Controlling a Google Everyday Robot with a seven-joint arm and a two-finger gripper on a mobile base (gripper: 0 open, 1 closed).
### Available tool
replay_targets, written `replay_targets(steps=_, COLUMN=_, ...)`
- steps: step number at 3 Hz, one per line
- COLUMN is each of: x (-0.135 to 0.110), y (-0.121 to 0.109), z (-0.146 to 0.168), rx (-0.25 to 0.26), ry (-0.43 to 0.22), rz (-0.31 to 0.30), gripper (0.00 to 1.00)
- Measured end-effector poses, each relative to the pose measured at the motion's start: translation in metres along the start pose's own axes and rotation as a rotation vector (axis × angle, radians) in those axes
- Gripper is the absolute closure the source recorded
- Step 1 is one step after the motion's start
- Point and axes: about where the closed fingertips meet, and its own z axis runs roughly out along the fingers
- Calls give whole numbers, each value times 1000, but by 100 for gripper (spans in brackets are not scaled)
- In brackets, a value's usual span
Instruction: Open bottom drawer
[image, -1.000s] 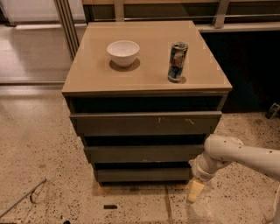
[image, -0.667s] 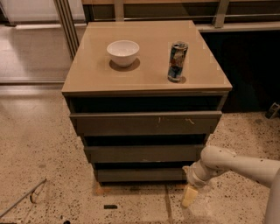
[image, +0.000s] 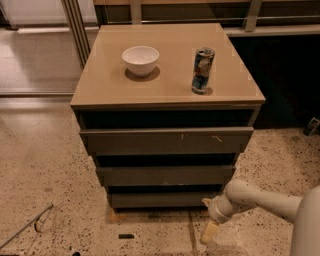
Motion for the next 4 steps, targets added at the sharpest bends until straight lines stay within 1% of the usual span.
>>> replay_targets(steps=1, x=9, y=-5, z=5, rx=59, ry=16, rz=-48, gripper=0)
replay_targets(steps=2, x=13, y=-13, z=15, rx=143, ry=17, rz=-153, gripper=0)
replay_targets(steps=3, x=10, y=-26, z=25, rx=193, ry=14, rz=-243, gripper=0)
replay_targets(steps=4, x=8, y=-42, z=36, rx=217, ry=17, rz=-300, gripper=0)
